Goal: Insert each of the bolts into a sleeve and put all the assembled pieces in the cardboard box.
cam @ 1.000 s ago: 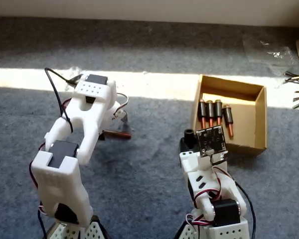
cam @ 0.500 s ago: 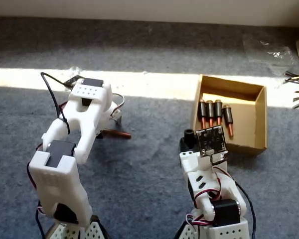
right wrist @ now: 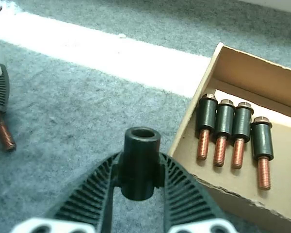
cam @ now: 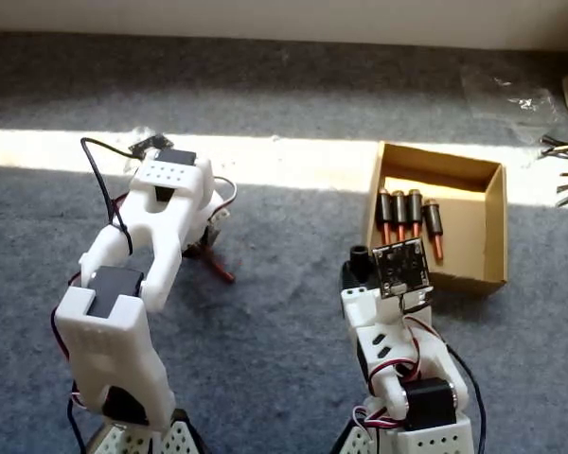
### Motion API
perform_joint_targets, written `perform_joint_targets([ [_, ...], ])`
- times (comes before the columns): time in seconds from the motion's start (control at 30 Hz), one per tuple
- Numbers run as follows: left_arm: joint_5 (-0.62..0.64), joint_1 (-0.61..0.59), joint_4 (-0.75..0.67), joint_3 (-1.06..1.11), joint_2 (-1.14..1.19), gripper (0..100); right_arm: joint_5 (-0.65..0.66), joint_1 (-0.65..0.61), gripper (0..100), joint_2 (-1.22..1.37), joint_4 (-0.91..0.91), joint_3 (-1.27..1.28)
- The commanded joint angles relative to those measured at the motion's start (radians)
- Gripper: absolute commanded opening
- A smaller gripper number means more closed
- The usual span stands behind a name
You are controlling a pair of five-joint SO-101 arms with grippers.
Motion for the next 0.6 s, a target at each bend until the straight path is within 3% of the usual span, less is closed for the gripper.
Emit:
perform_joint_targets([
  [0.0, -0.084, -0.012, -0.002, 0.002, -0.008, 7, -0.003, 0.01, 0.4, -0.01, -0.033, -0.013],
  [0.4, -0.37, -0.012, 0.0, 0.047, -0.008, 8, -0.003, 0.01, 0.4, -0.01, -0.033, -0.013],
  [0.57, -0.578, -0.015, -0.006, 0.045, -0.008, 8, -0.003, 0.01, 0.4, -0.01, -0.033, -0.013],
])
